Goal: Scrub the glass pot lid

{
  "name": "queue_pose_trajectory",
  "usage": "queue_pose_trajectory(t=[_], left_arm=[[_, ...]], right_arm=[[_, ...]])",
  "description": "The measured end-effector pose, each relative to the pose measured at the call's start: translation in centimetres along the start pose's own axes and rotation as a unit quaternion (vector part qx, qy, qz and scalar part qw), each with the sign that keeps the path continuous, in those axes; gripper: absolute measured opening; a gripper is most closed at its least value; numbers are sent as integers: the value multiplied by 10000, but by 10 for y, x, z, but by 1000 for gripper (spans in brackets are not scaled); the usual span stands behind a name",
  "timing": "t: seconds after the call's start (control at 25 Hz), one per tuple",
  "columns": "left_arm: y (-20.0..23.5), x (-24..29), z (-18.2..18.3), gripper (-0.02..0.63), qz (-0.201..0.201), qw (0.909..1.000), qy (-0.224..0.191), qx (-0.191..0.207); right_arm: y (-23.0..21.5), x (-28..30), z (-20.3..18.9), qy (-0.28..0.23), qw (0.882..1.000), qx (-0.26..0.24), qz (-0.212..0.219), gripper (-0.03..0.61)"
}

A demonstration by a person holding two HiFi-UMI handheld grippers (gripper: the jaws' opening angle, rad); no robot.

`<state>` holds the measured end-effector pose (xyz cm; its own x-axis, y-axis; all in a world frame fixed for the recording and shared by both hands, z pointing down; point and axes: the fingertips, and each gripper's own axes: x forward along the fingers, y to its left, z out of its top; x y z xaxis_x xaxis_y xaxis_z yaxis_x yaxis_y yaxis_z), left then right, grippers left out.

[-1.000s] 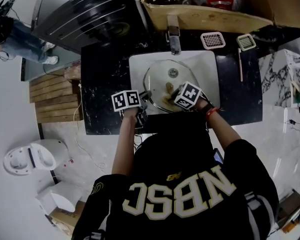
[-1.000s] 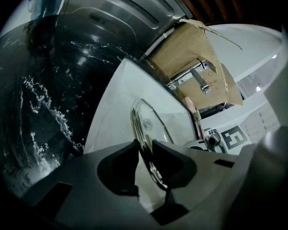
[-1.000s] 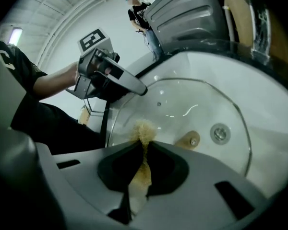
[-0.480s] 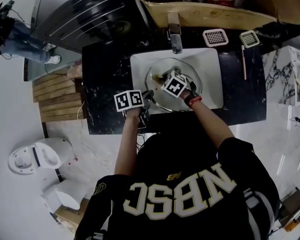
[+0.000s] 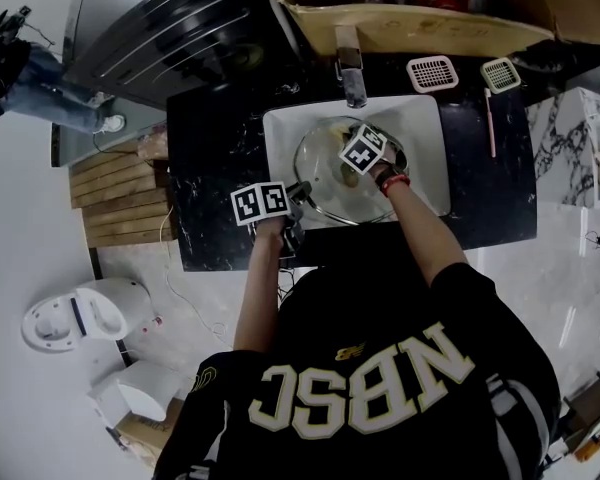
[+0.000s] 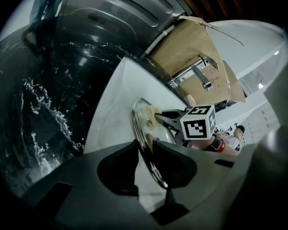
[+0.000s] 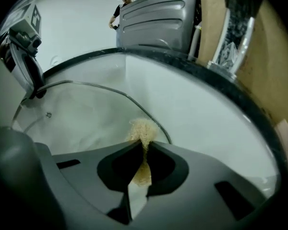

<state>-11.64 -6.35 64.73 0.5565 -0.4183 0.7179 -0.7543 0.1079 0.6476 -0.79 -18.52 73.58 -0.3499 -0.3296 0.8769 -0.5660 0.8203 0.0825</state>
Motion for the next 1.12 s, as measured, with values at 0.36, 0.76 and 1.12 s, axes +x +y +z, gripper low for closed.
queue_pose_trajectory(t=[0.36, 0.76, 1.12], left_arm=[[-2, 1, -1, 100, -164, 9998, 41, -42], [-2, 0, -1, 100, -180, 9998, 45, -81], [-3, 1, 0, 101, -198, 9997, 56, 106]], right_arm=[[-30, -23, -74, 881, 9957, -284, -86, 29], [1, -66, -119, 1382, 9875, -746, 125, 28], [81, -111, -108, 1253, 9724, -321, 1943, 28]])
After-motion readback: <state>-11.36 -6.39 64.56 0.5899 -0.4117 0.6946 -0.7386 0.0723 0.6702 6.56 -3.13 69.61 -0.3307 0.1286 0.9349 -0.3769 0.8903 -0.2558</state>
